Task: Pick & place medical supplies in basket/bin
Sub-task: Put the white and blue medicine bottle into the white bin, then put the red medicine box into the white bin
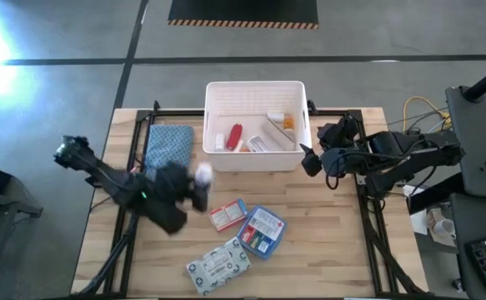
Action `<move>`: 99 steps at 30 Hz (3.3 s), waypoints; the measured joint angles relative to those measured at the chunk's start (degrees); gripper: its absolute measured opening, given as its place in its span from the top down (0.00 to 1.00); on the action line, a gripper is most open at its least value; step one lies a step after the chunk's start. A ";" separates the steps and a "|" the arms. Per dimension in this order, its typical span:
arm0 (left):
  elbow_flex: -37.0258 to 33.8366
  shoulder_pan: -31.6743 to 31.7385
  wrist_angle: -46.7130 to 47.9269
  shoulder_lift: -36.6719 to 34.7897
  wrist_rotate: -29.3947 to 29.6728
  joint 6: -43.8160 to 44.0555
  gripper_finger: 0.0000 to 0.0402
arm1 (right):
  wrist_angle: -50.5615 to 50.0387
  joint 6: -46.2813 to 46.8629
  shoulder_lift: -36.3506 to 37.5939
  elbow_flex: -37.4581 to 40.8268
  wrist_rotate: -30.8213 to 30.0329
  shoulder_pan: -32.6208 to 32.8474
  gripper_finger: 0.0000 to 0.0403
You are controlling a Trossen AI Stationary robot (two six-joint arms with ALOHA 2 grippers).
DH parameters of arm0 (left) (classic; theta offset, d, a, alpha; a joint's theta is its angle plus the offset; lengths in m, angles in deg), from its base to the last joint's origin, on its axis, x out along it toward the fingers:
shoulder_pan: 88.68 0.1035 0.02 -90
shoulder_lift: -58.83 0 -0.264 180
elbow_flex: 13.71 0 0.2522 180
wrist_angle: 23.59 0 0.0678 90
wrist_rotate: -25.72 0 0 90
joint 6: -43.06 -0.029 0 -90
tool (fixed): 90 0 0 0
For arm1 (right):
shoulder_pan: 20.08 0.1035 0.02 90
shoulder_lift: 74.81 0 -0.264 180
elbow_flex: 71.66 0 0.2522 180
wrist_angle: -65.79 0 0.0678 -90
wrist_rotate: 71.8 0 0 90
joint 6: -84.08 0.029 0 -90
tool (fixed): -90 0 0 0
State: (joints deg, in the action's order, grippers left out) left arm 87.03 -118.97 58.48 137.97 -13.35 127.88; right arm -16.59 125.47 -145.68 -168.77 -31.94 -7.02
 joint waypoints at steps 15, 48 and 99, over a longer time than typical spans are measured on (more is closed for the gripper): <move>11.54 40.12 -24.36 5.42 -14.99 -66.33 0.27 | -1.95 -1.37 0.67 0.00 1.90 -1.82 0.14; -27.73 0.16 -36.82 2.36 -28.89 -31.43 0.20 | 6.08 -1.41 -4.79 5.36 31.28 2.03 0.14; -58.92 9.32 -73.41 2.19 -34.19 -24.34 0.20 | 12.01 -11.42 -64.19 -34.42 27.31 7.69 0.19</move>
State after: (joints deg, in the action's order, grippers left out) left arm 28.11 -109.65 -14.93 140.15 -47.54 103.53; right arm -4.58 114.06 -209.88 -203.19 -4.63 0.67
